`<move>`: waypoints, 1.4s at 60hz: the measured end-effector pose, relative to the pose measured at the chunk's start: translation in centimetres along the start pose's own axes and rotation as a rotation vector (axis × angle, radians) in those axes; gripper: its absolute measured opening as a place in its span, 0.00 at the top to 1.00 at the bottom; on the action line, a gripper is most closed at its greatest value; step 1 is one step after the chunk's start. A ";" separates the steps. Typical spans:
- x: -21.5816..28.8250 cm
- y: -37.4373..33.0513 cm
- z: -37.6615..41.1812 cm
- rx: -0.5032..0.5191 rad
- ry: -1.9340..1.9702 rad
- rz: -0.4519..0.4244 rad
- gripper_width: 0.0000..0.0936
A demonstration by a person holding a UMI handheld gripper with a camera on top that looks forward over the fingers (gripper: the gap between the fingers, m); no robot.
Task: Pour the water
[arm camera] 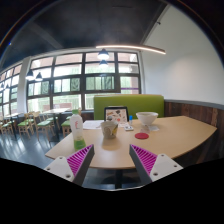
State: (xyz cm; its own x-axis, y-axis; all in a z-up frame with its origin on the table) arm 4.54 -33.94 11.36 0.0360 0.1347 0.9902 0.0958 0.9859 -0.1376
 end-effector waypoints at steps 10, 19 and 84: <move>-0.3 1.6 3.7 0.046 0.039 -0.012 0.13; -0.1 6.2 9.0 0.116 0.045 -0.045 0.13; 9.5 31.5 16.6 0.348 1.200 0.131 0.64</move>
State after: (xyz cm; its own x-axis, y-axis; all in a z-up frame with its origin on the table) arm -8.63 0.04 16.86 0.9239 0.2380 0.2996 -0.2375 0.9706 -0.0386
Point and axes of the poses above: the point between the fingertips, and its own axes, seen from behind it with the camera up: z to the left, x up, y forward, the way the camera looks, the point moved 8 cm from there along -y, backward, against the way the camera looks, and after that the axes turned 7 degrees about -x, right-handed, at the moved point
